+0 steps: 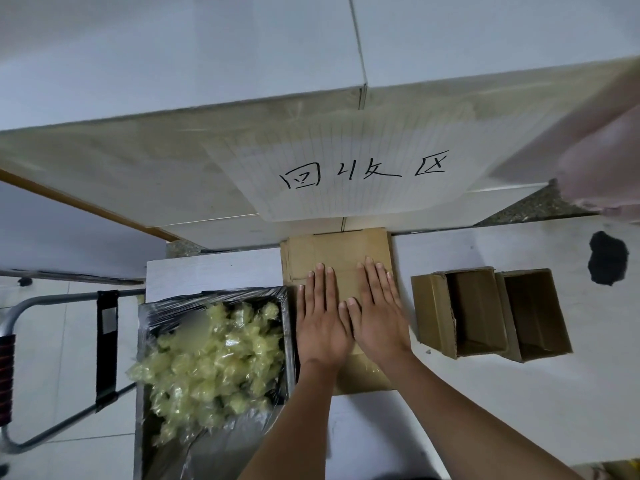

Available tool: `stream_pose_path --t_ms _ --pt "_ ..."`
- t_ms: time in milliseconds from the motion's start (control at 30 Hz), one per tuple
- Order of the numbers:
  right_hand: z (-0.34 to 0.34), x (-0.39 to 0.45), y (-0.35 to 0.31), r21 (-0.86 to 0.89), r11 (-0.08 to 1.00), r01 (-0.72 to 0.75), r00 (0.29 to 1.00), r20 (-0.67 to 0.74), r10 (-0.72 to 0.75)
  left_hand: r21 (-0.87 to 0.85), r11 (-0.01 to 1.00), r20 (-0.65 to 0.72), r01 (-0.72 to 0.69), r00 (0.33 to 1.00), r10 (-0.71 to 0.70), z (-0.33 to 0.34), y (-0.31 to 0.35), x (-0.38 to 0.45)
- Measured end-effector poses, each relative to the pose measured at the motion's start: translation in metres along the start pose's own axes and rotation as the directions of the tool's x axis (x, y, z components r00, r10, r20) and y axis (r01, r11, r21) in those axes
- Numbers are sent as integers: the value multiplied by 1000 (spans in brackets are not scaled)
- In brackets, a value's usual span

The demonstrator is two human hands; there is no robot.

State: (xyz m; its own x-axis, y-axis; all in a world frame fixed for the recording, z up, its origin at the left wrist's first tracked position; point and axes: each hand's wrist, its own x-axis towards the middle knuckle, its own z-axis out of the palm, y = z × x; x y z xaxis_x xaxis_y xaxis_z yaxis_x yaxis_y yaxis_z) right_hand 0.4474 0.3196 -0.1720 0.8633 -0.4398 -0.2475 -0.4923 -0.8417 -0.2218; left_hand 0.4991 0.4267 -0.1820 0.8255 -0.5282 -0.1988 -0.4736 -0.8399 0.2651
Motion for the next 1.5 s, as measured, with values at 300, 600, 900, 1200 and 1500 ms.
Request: stream_pose_path --t_ms 300,600,900,1200,1500 --pt "-3 2 0 16 1000 1 998 57 -2 40 999 85 7 996 -11 -2 0 3" --pt "-70 10 -2 29 1000 12 947 320 -21 126 991 285 42 956 -76 -59 23 8" --pt "-164 -20 2 -96 994 57 960 277 -28 120 987 233 105 964 -131 -131 50 -23" --pt "-193 -102 18 -180 980 81 982 185 -47 146 989 186 -30 983 3 -150 83 -94" --pt "-182 -206 54 -219 975 -35 983 167 73 136 975 231 -179 962 144 -136 119 -174"
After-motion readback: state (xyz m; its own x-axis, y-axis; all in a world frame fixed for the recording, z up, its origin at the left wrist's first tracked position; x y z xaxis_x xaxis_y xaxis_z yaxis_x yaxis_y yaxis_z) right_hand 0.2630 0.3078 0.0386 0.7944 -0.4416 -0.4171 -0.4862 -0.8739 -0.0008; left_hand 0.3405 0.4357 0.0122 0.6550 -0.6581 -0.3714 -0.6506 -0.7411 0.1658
